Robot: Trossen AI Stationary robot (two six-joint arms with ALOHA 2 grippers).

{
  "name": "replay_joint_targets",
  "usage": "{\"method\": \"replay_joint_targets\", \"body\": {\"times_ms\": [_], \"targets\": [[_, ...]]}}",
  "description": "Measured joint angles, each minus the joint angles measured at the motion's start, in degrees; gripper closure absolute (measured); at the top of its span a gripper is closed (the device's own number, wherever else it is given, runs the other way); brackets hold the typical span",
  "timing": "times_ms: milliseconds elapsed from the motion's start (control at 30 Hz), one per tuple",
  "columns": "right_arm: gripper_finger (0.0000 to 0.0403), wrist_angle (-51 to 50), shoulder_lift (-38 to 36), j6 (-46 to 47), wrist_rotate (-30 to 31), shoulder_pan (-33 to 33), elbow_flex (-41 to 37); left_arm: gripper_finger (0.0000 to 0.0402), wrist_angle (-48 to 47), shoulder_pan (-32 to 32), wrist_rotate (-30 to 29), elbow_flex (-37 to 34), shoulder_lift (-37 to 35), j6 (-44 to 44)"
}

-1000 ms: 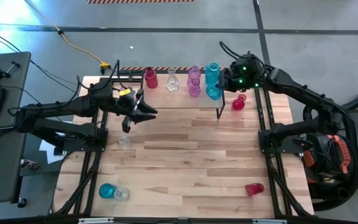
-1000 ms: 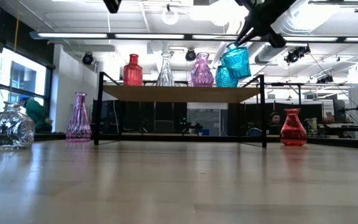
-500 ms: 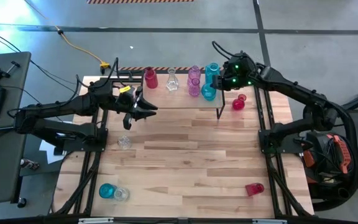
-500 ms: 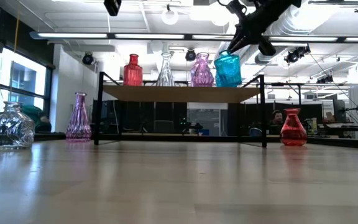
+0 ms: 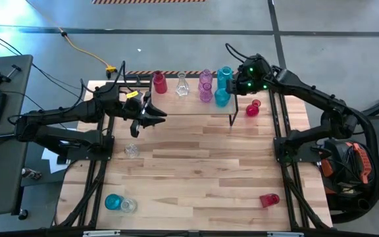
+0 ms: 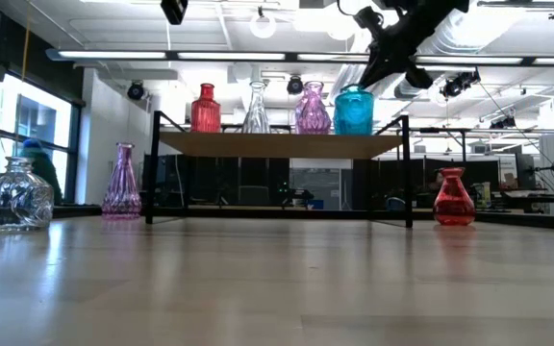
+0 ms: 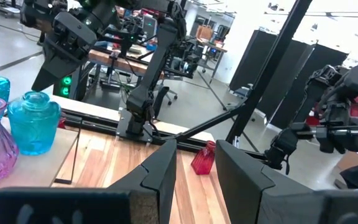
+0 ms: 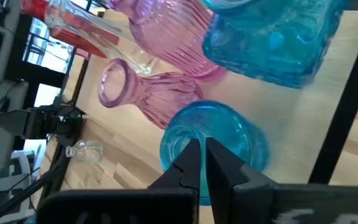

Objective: Sort vases onto shelf
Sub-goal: Put the right blue vase on the shelf aligned with the other blue vase

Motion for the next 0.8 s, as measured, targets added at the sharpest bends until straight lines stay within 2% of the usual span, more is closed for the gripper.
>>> {"method": "replay_joint_targets", "body": {"times_ms": [300, 467, 800], "targets": [[0.0403, -0.07, -0.02, 0.15, 0.90, 0.02, 0.02, 0.0298, -0.01, 0.00, 0.00, 0.00, 0.00, 0.01], [0.0403, 0.33, -1.11, 1.59, -1.56, 0.38, 0.13, 0.0298, -0.02, 0.00, 0.00, 0.00, -0.02, -0.02], [0.0403, -0.48, -1.06, 2.95, -0.01, 6.89, 0.98, 0.0298, -0.02, 0.00, -0.05, 0.00, 0.00, -0.92]]}}
